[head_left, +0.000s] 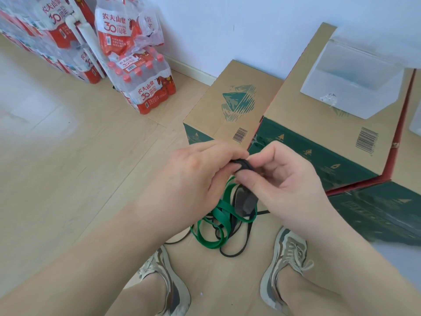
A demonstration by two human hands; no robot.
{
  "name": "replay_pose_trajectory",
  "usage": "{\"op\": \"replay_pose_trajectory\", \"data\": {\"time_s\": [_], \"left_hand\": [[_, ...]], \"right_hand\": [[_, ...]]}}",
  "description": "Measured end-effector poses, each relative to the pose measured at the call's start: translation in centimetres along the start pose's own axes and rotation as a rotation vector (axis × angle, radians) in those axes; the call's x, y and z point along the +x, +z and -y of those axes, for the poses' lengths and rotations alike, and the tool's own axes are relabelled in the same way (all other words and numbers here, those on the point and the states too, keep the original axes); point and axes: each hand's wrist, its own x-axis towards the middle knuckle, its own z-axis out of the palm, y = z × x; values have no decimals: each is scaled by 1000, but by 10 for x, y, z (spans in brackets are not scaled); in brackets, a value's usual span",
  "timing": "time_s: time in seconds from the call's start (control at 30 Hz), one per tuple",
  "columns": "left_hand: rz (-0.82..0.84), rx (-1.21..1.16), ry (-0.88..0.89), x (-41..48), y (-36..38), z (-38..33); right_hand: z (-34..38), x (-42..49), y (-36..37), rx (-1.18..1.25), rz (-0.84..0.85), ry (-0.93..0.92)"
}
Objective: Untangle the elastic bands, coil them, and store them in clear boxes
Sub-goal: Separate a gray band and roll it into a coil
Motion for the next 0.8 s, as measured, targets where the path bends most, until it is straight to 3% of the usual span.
{"op": "replay_pose_trajectory", "data": {"time_s": [0.1, 0.3, 0.67, 0.8], "left_hand": [[-61, -2, 33, -4, -1, -15], [-126, 35, 89, -22, -28, -61], [-226, 158, 278, -26, -160, -195], [-350, 202, 364, -28, -195, -241]], "right_hand": [[7, -14, 7, -64, -118, -95], [49, -50, 8, -294, -124, -274], [204, -140, -5, -398, -190, -513], [254, -170, -8, -393, -277, -654]]}}
